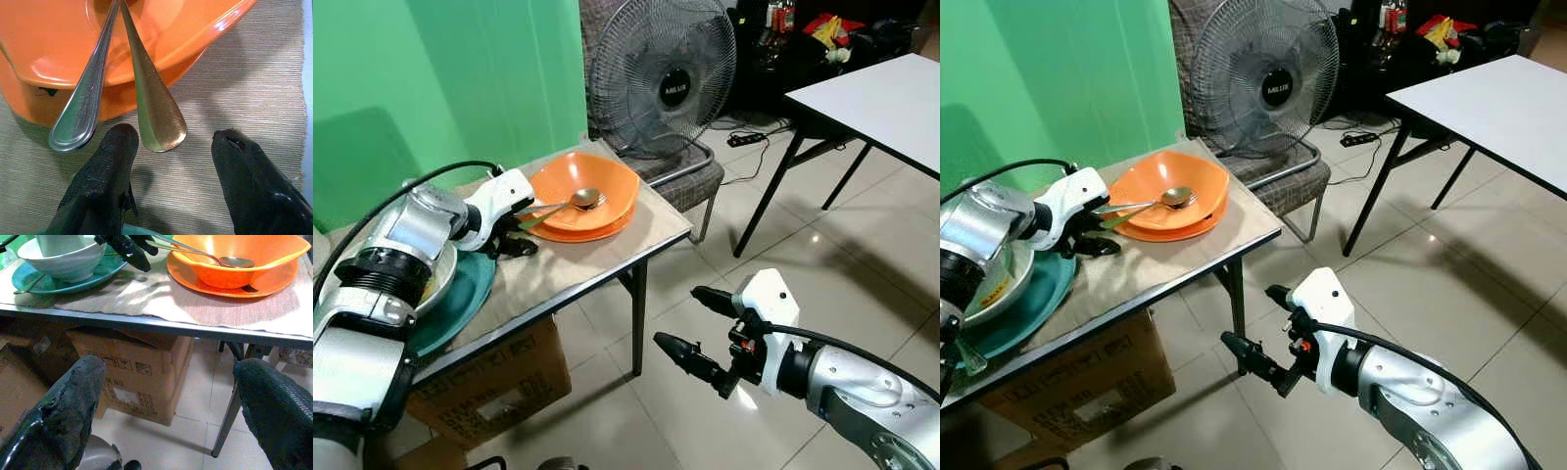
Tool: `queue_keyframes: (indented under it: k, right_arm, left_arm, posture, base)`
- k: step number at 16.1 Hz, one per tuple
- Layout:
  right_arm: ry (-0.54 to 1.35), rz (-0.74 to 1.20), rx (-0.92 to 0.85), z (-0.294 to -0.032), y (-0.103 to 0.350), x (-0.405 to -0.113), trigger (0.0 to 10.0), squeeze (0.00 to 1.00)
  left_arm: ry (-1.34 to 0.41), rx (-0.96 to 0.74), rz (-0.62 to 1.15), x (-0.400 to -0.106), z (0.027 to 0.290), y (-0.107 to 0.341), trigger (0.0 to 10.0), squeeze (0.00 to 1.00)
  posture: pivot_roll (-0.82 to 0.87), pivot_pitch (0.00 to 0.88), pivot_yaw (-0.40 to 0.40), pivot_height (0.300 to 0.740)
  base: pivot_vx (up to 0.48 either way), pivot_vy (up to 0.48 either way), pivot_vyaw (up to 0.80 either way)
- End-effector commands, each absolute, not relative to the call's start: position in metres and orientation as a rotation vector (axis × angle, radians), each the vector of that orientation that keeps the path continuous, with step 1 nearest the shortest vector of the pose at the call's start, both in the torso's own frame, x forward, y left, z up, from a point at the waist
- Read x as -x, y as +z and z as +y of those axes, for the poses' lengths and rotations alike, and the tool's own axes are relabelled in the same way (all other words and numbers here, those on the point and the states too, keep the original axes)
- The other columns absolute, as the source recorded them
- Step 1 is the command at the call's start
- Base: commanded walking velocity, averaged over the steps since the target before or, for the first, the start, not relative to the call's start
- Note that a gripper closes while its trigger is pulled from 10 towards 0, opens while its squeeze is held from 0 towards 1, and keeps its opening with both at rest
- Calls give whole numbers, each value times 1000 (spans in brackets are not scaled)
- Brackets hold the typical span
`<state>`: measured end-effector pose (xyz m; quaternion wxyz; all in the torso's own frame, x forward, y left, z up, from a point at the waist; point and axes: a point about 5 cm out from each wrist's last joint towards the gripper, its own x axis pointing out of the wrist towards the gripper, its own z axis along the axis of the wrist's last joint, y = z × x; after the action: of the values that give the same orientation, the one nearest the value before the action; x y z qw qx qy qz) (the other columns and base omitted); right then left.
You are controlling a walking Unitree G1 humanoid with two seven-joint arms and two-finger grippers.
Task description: Setting the table
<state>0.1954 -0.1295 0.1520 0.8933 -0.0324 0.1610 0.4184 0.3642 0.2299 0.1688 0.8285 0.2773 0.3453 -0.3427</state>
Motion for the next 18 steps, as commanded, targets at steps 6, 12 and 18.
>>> queue_keyframes:
  k: [6, 12, 18]
  right_arm:
    - [864, 321, 80, -131, 154, -197, 10000, 0]
    - [862, 318, 82, -131, 154, -198, 10000, 0]
    - [856, 315, 82, -131, 154, -198, 10000, 0]
  left_arm:
    - [-708, -583, 666, -374, 224, 184, 10000, 0]
    - [-648, -591, 668, -381, 221, 180, 10000, 0]
    - [-615, -596, 669, -384, 223, 180, 4353, 0]
  posture:
    - [-69, 0, 54, 740]
    - [-71, 0, 57, 740]
    - [-74, 0, 61, 740]
  base:
    - [0, 0, 0]
    - [0, 0, 0]
    - [0, 0, 0]
